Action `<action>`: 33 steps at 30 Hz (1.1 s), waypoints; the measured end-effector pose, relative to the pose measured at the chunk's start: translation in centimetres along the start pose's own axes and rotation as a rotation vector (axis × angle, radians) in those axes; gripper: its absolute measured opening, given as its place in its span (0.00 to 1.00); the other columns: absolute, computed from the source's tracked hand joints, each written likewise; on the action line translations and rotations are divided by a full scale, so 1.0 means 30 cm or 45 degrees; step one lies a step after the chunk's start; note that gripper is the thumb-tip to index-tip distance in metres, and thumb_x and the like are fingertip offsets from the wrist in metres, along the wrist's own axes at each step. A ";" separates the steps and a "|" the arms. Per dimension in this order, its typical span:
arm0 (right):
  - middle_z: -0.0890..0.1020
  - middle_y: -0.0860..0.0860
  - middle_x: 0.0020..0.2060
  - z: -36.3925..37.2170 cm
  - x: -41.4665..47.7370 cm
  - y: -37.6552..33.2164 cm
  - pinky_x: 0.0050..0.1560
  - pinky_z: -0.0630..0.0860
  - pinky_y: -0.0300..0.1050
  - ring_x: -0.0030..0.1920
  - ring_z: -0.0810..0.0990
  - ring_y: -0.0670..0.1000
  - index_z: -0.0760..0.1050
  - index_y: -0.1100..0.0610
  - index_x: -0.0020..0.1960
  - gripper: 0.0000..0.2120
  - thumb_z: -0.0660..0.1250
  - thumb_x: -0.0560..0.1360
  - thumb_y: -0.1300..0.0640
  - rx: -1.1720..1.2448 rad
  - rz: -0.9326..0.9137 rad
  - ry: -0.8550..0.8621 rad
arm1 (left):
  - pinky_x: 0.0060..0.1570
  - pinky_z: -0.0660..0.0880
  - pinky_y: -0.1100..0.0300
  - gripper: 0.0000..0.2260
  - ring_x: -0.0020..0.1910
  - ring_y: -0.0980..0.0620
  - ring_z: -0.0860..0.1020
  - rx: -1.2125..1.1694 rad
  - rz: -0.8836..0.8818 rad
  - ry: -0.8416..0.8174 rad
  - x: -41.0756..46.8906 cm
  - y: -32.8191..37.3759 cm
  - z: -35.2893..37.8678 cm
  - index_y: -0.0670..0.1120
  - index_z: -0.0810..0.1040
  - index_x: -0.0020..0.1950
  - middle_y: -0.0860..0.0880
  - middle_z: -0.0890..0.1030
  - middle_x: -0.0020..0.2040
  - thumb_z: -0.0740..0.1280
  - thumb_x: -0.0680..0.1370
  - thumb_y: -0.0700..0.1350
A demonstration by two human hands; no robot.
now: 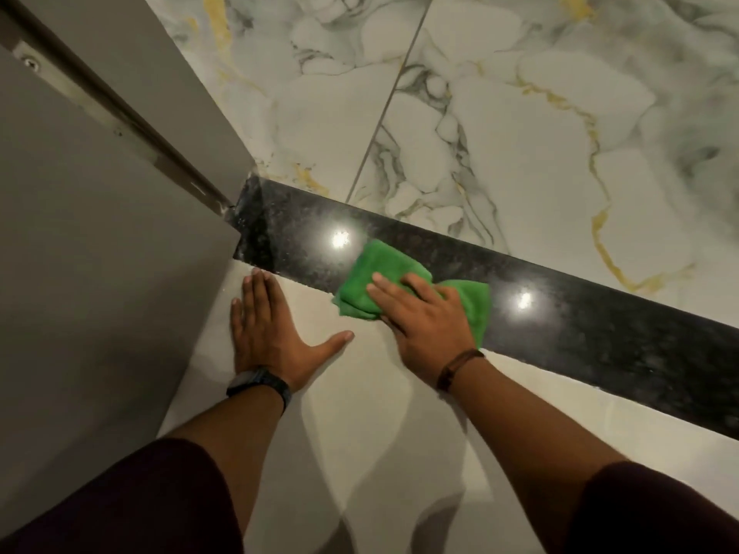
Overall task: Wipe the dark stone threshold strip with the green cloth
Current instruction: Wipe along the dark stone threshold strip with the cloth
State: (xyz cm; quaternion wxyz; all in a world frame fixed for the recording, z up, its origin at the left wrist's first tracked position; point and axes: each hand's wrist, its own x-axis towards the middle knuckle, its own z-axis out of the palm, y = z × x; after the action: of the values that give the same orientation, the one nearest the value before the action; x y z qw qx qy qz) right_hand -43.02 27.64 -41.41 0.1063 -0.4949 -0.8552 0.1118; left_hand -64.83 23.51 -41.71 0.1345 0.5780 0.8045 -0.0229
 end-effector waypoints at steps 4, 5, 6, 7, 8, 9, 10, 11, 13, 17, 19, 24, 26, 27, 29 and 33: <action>0.70 0.44 0.70 -0.069 -0.059 0.200 0.53 0.67 0.56 0.66 0.70 0.55 0.67 0.46 0.71 0.23 0.62 0.76 0.54 -0.091 0.328 -0.018 | 0.75 0.42 0.47 0.63 0.77 0.45 0.42 0.024 -0.003 -0.010 -0.009 0.007 -0.001 0.42 0.39 0.78 0.41 0.44 0.79 0.49 0.58 0.84; 0.69 0.44 0.71 -0.075 -0.029 0.213 0.55 0.66 0.57 0.67 0.68 0.55 0.66 0.46 0.71 0.22 0.60 0.77 0.53 -0.080 0.457 -0.012 | 0.75 0.43 0.46 0.63 0.77 0.45 0.42 0.014 -0.017 -0.002 -0.020 0.017 0.001 0.41 0.40 0.78 0.40 0.44 0.79 0.48 0.58 0.84; 0.67 0.43 0.72 -0.071 0.008 0.205 0.56 0.65 0.58 0.68 0.66 0.55 0.65 0.45 0.72 0.22 0.59 0.78 0.53 -0.058 0.574 0.006 | 0.75 0.43 0.46 0.62 0.77 0.44 0.43 0.003 -0.032 0.000 -0.037 0.033 0.005 0.41 0.41 0.78 0.40 0.45 0.79 0.47 0.59 0.84; 0.66 0.43 0.73 -0.061 0.047 0.182 0.56 0.65 0.59 0.69 0.64 0.55 0.63 0.45 0.72 0.23 0.59 0.77 0.54 -0.029 0.662 0.024 | 0.75 0.43 0.45 0.62 0.77 0.44 0.43 -0.008 -0.046 -0.004 -0.059 0.055 0.010 0.40 0.42 0.78 0.39 0.45 0.79 0.46 0.59 0.84; 0.64 0.42 0.73 -0.046 0.082 0.148 0.57 0.65 0.60 0.70 0.63 0.55 0.63 0.45 0.72 0.25 0.59 0.77 0.56 -0.002 0.712 0.033 | 0.75 0.42 0.45 0.62 0.77 0.43 0.43 -0.015 -0.056 -0.012 -0.083 0.081 0.018 0.40 0.42 0.78 0.39 0.46 0.79 0.45 0.59 0.84; 0.64 0.41 0.74 -0.029 0.106 0.110 0.57 0.65 0.60 0.70 0.62 0.55 0.62 0.45 0.73 0.26 0.60 0.76 0.58 0.019 0.717 0.034 | 0.74 0.41 0.45 0.62 0.77 0.43 0.43 -0.011 -0.058 -0.021 -0.111 0.108 0.029 0.39 0.43 0.78 0.39 0.46 0.79 0.45 0.59 0.84; 0.63 0.41 0.74 -0.013 0.117 0.072 0.57 0.64 0.59 0.71 0.62 0.54 0.62 0.45 0.73 0.27 0.61 0.75 0.58 0.035 0.681 0.031 | 0.74 0.41 0.45 0.62 0.77 0.42 0.43 0.001 -0.046 -0.029 -0.138 0.138 0.041 0.39 0.42 0.78 0.39 0.46 0.79 0.45 0.59 0.84; 0.63 0.41 0.74 0.000 0.116 0.040 0.57 0.64 0.59 0.71 0.61 0.54 0.62 0.45 0.73 0.28 0.62 0.75 0.59 0.050 0.620 0.020 | 0.74 0.40 0.45 0.62 0.77 0.42 0.42 0.017 -0.024 -0.034 -0.163 0.169 0.055 0.39 0.41 0.78 0.39 0.46 0.79 0.45 0.59 0.84; 0.64 0.41 0.73 0.009 0.083 0.006 0.59 0.63 0.58 0.72 0.62 0.54 0.62 0.46 0.72 0.27 0.61 0.75 0.58 0.066 0.489 -0.013 | 0.74 0.38 0.46 0.63 0.77 0.43 0.40 0.036 0.027 -0.039 -0.201 0.224 0.081 0.40 0.39 0.77 0.40 0.44 0.79 0.47 0.59 0.84; 0.69 0.43 0.71 -0.016 -0.076 0.085 0.56 0.65 0.55 0.68 0.68 0.54 0.65 0.47 0.71 0.25 0.62 0.74 0.56 -0.017 0.228 -0.017 | 0.74 0.40 0.45 0.63 0.77 0.43 0.41 0.057 0.065 -0.036 -0.243 0.315 0.116 0.40 0.39 0.77 0.39 0.45 0.79 0.46 0.58 0.85; 0.71 0.44 0.70 -0.042 -0.150 0.176 0.52 0.66 0.53 0.66 0.71 0.55 0.67 0.47 0.70 0.24 0.63 0.74 0.56 -0.061 0.235 0.029 | 0.74 0.40 0.45 0.64 0.77 0.43 0.40 0.065 0.080 -0.053 -0.254 0.345 0.118 0.40 0.38 0.77 0.39 0.44 0.79 0.46 0.58 0.85; 0.69 0.45 0.71 -0.122 -0.214 0.396 0.55 0.67 0.59 0.67 0.67 0.56 0.65 0.47 0.70 0.23 0.61 0.76 0.54 -0.040 0.755 0.142 | 0.74 0.36 0.46 0.65 0.75 0.44 0.33 0.019 0.137 -0.123 -0.302 0.433 0.116 0.40 0.33 0.76 0.41 0.36 0.78 0.44 0.57 0.86; 0.68 0.44 0.72 -0.122 -0.175 0.391 0.59 0.64 0.62 0.69 0.65 0.55 0.65 0.47 0.71 0.22 0.59 0.76 0.54 -0.005 0.949 0.190 | 0.73 0.35 0.45 0.65 0.75 0.44 0.32 0.015 0.177 -0.144 -0.325 0.469 0.124 0.41 0.31 0.76 0.42 0.35 0.78 0.45 0.56 0.86; 0.67 0.43 0.72 -0.117 -0.158 0.373 0.59 0.63 0.62 0.69 0.64 0.55 0.64 0.46 0.71 0.23 0.59 0.76 0.54 0.001 0.975 0.184 | 0.73 0.35 0.45 0.66 0.75 0.44 0.32 0.012 0.186 -0.157 -0.337 0.486 0.129 0.41 0.31 0.75 0.42 0.35 0.78 0.45 0.55 0.86; 0.66 0.42 0.72 -0.102 -0.154 0.343 0.57 0.64 0.59 0.70 0.63 0.54 0.64 0.46 0.72 0.24 0.59 0.76 0.56 -0.022 0.873 0.140 | 0.73 0.35 0.45 0.66 0.75 0.44 0.33 0.007 0.189 -0.159 -0.352 0.513 0.139 0.41 0.31 0.76 0.42 0.35 0.78 0.45 0.55 0.86; 0.67 0.43 0.72 -0.122 -0.256 0.358 0.53 0.64 0.53 0.69 0.66 0.54 0.64 0.46 0.72 0.23 0.59 0.77 0.54 -0.057 0.591 0.052 | 0.74 0.38 0.44 0.66 0.76 0.44 0.35 0.002 0.182 -0.123 -0.361 0.546 0.148 0.41 0.33 0.76 0.41 0.37 0.78 0.46 0.56 0.86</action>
State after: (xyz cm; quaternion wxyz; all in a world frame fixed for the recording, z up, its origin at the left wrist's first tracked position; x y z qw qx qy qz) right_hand -29.38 26.48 -41.64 0.0841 -0.6827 -0.7183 0.1041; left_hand -45.46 18.07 -41.43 0.1740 0.6323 0.7538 -0.0418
